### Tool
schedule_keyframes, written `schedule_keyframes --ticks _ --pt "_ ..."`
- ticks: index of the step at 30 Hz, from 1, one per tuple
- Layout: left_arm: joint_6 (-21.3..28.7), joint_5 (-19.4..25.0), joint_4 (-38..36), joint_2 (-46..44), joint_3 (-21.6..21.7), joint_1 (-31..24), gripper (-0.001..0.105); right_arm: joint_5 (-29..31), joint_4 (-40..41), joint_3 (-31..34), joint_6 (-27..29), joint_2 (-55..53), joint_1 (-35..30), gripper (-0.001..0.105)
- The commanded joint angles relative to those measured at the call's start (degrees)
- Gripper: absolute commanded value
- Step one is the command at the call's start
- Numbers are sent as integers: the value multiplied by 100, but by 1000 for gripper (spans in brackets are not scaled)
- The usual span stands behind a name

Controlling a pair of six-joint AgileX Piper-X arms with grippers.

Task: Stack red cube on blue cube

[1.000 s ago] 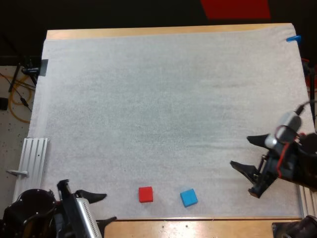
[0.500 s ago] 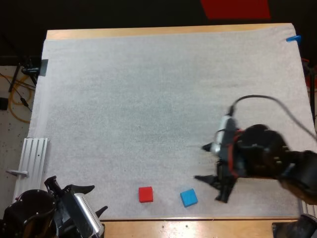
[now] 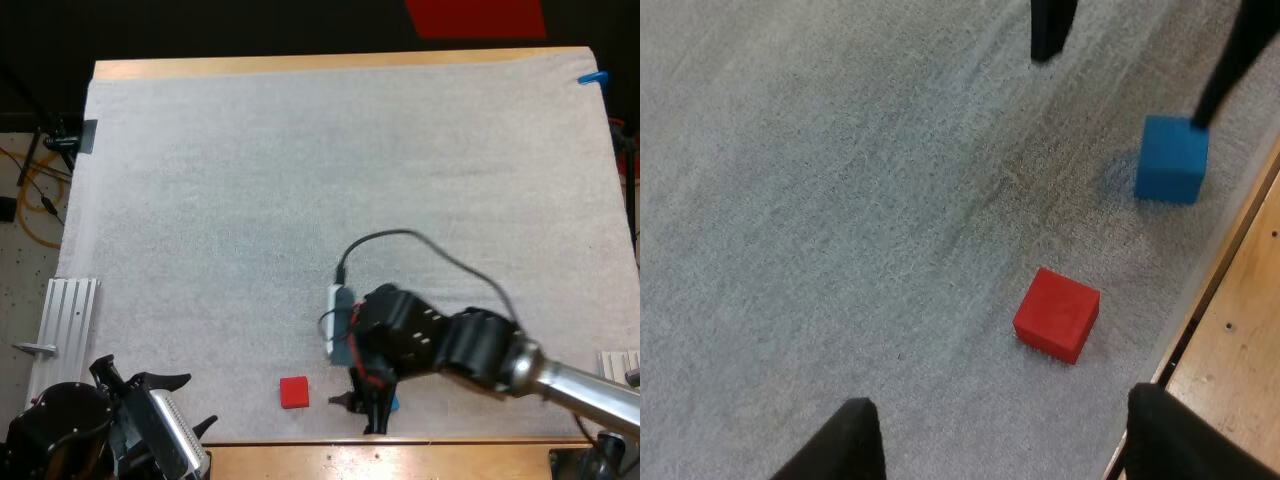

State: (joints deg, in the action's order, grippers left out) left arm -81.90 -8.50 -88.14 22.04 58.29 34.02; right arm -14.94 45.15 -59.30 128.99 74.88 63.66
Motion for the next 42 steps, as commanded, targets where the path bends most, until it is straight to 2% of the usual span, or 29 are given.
schedule_keyframes --ticks 1,4,10,25,42 --pt "35 65 -34 6 45 26 52 46 -132 -52 95 102 73 67" --pt "35 65 -34 6 45 26 52 322 -388 -52 126 460 220 67" --pt "35 65 -34 6 45 26 52 370 -650 -52 196 1035 271 67" --pt "35 65 -34 6 45 26 52 60 -1274 -52 207 1799 280 67" --pt "35 65 -34 6 45 26 52 50 -1788 -52 170 2471 285 67"
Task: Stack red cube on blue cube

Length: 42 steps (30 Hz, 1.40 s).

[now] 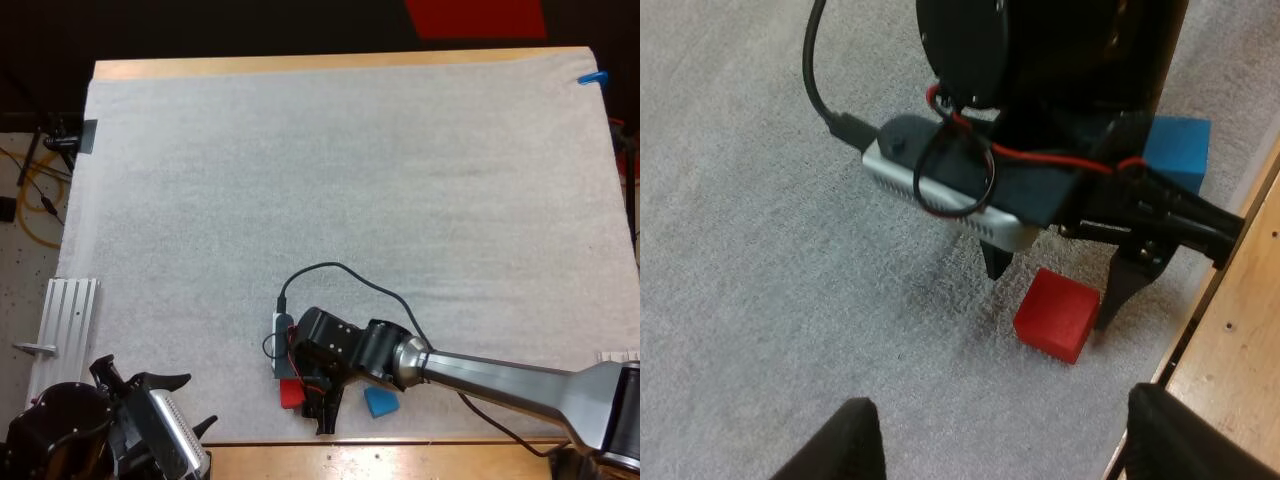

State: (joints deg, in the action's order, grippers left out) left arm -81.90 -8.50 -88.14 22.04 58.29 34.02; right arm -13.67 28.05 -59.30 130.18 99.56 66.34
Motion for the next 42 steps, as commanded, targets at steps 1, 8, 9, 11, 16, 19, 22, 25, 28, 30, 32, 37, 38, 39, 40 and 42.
schedule_keyframes --ticks 1,8,9,11,16,19,22,25,28,30,32,37,38,39,40,42 --pt "35 65 -34 6 45 26 52 -76 -81 -52 43 20 17 67" --pt "35 65 -34 6 45 26 52 -76 -176 -52 -37 181 17 67" --pt "35 65 -34 6 45 26 52 -76 -215 -52 -50 186 17 67" --pt "35 65 -34 6 45 26 52 -76 -216 -52 -49 185 17 66" --pt "35 65 -34 6 45 26 52 -27 -216 -52 -99 185 17 39" --pt "35 65 -34 6 45 26 52 -28 -216 -52 -226 185 17 28" --pt "35 65 -34 6 45 26 52 125 -216 -52 -309 59 17 27" --pt "35 65 -34 6 45 26 52 315 -206 -52 -388 -213 17 27" --pt "35 65 -34 6 45 26 52 521 -107 -52 -560 -621 17 27" --pt "35 65 -34 6 45 26 52 685 58 -52 -598 -926 17 27" --pt "35 65 -34 6 45 26 52 896 399 -52 -737 -1330 17 27" --pt "35 65 -34 6 45 26 52 1220 1166 -52 -1127 -2146 17 27" --pt "35 65 -34 6 45 26 52 1254 1237 -52 -1179 -2225 17 27" --pt "35 65 -34 6 45 26 52 1367 1362 -42 -1312 -2366 17 27" --pt "35 54 -34 6 45 26 52 1535 1446 -12 -1400 -2475 17 27" --pt "35 54 -23 6 34 26 52 1722 1514 106 -1615 -2655 17 27"
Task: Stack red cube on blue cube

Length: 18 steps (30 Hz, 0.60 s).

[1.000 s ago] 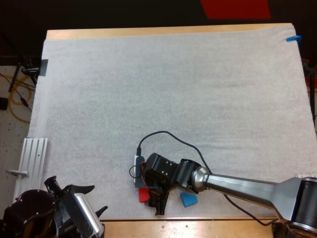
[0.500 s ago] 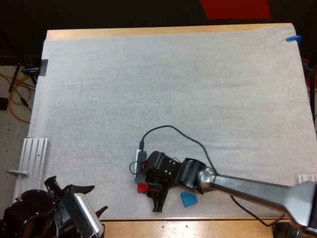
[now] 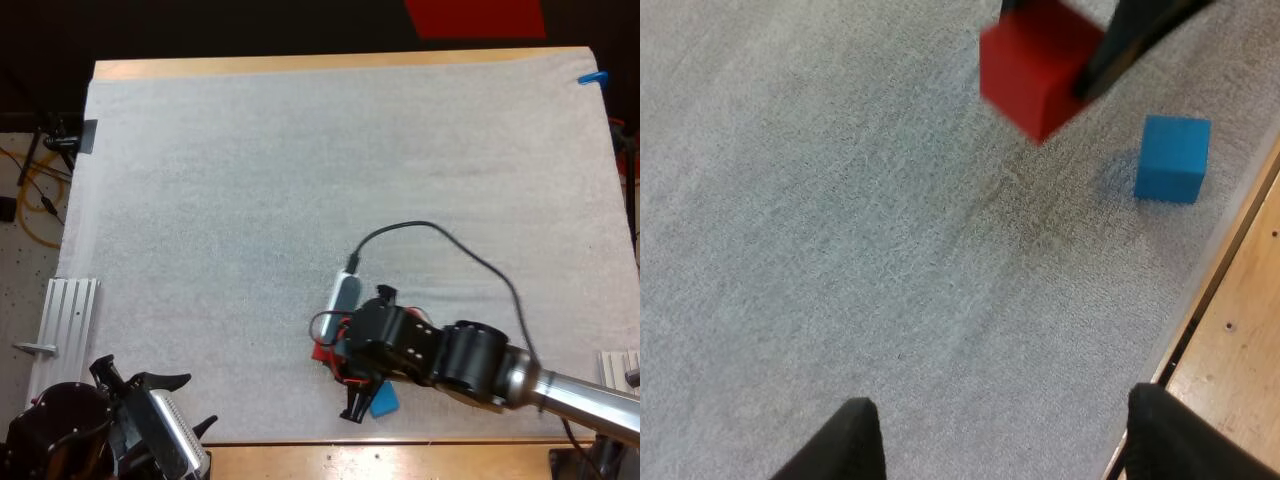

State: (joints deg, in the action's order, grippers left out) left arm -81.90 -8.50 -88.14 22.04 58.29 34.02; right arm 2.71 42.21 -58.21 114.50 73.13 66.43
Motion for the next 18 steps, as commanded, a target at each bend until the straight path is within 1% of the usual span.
schedule_keyframes --ticks 1,2,4,7,10,15,18 --pt "35 54 -23 6 22 26 52 125 132 115 -191 -120 8 27" --pt "35 54 -23 6 15 26 52 135 148 178 -261 -155 8 27" --pt "35 54 -23 6 -24 26 52 158 187 430 -579 -334 8 27" --pt "35 -30 -23 6 -92 26 52 295 206 672 -819 -517 8 27" --pt "35 -58 -23 6 -148 26 52 308 312 853 -1002 -591 8 27" --pt "35 -72 -6 6 -145 26 52 308 309 1108 -1155 -590 8 27" --pt "35 -72 18 6 -145 26 52 308 248 1278 -1168 -590 125 27"
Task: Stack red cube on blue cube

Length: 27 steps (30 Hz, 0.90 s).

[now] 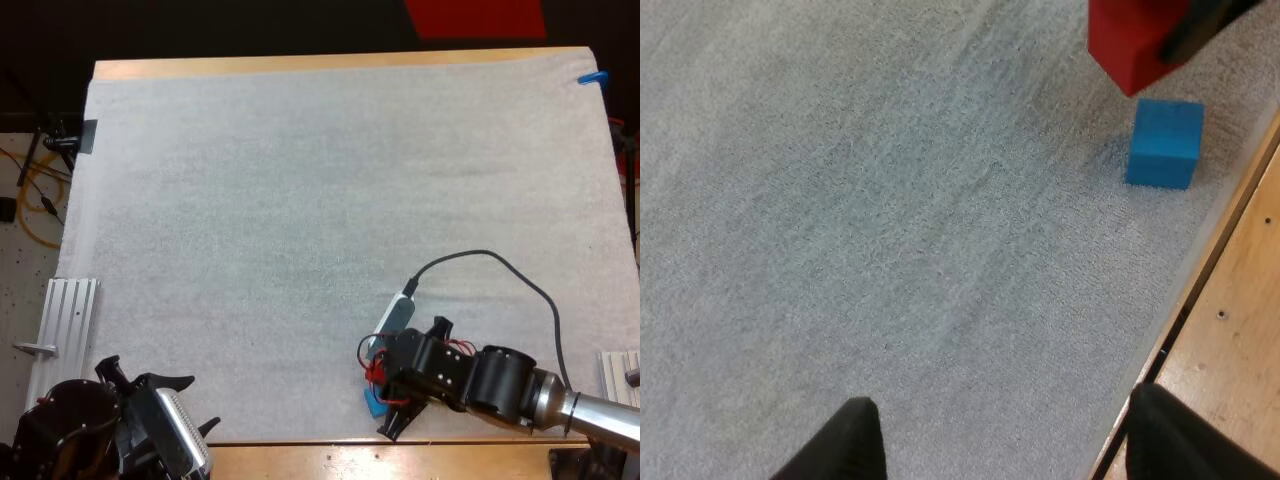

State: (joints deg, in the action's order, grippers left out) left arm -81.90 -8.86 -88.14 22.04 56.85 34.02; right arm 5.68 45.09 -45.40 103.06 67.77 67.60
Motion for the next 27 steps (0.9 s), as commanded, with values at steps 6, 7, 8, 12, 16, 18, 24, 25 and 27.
schedule_keyframes --ticks 6,7,8,12,16,18,24,25,27 --pt "35 -36 20 6 -1 26 52 94 -438 297 -52 -55 396 27" --pt "35 -36 20 6 -1 26 52 188 -523 375 -96 -55 463 27" --pt "35 -36 20 6 -1 26 52 276 -573 425 -147 -55 485 27" --pt "35 -36 20 6 -1 26 52 476 -628 566 -271 -55 525 27" --pt "35 -36 20 6 -1 26 52 436 -707 605 -272 -33 525 27" --pt "35 -36 20 6 -1 26 52 436 -782 605 -272 -12 525 27" --pt "35 -36 20 6 -1 26 52 336 -846 605 -303 145 525 27" --pt "35 -36 20 6 -1 26 52 309 -846 605 -303 177 525 27" --pt "35 -36 20 6 -1 26 52 310 -886 605 -303 213 525 27"
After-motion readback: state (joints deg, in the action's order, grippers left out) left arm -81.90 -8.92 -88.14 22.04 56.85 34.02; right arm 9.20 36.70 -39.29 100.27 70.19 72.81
